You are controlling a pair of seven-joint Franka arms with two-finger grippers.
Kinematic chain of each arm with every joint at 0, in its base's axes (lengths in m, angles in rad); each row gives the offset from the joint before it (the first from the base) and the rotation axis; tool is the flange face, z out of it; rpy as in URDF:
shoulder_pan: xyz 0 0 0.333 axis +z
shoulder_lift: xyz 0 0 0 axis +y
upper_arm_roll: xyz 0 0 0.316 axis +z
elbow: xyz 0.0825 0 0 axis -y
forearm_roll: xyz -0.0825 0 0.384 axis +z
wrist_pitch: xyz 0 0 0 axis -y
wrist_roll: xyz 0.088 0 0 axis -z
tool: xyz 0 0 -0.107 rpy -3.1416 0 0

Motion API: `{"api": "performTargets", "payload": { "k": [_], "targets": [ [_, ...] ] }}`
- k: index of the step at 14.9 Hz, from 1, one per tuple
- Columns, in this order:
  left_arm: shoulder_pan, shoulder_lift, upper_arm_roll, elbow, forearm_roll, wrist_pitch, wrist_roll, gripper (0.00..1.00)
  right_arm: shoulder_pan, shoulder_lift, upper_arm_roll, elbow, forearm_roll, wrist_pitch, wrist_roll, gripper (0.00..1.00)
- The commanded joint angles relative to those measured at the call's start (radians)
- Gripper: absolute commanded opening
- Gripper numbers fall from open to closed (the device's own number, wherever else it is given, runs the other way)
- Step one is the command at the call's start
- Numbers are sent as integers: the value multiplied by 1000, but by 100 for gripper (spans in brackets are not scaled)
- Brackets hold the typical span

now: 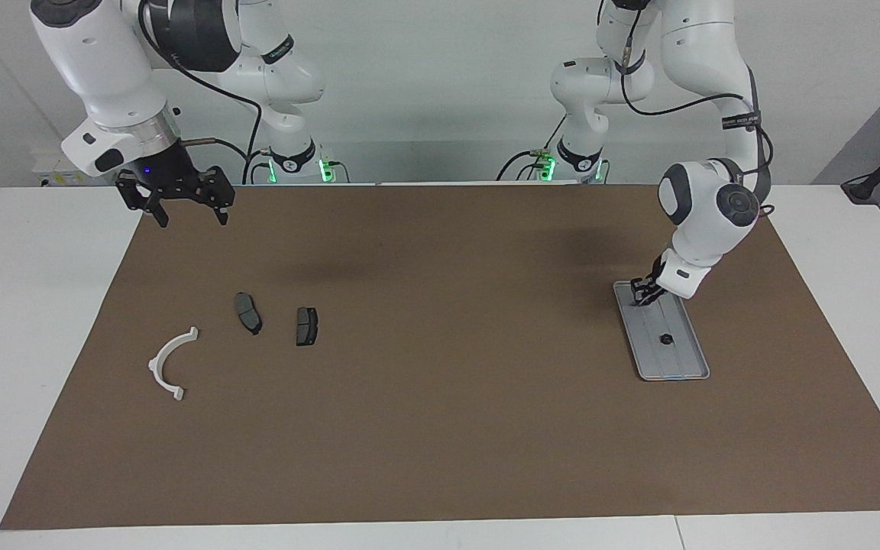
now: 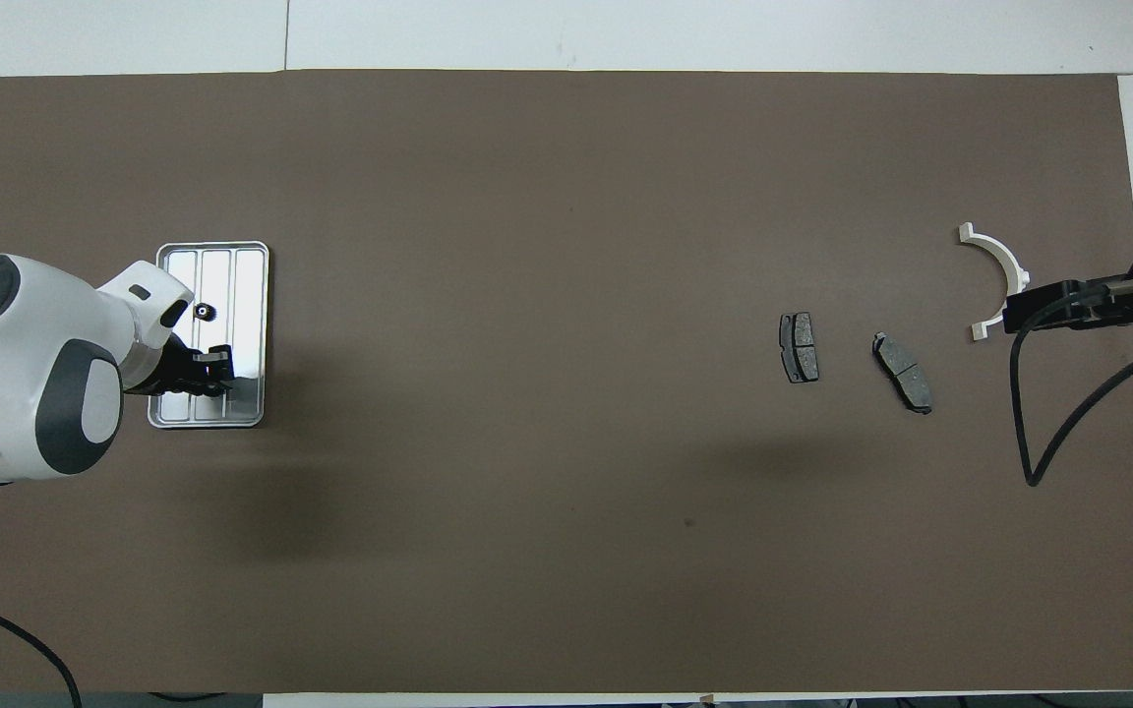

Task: Place bearing gear from tray to pile
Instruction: 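Lift the bearing with the left gripper and carry it toward center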

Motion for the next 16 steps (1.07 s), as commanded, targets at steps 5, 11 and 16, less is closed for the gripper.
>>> {"api": "performTargets", "payload": {
  "k": [5, 11, 16],
  "targets": [
    [-272, 87, 6, 289, -70, -158, -449, 10, -30, -16, -3, -23, 13, 21, -59, 100],
    [-530, 247, 9, 524, -87, -166, -776, 10, -55, -10, -6, -21, 13, 41, -104, 100],
    [-636, 358, 6, 584, -99, -74, -874, 10, -58, -5, -6, -61, 15, 93, -109, 100]
  ]
}}
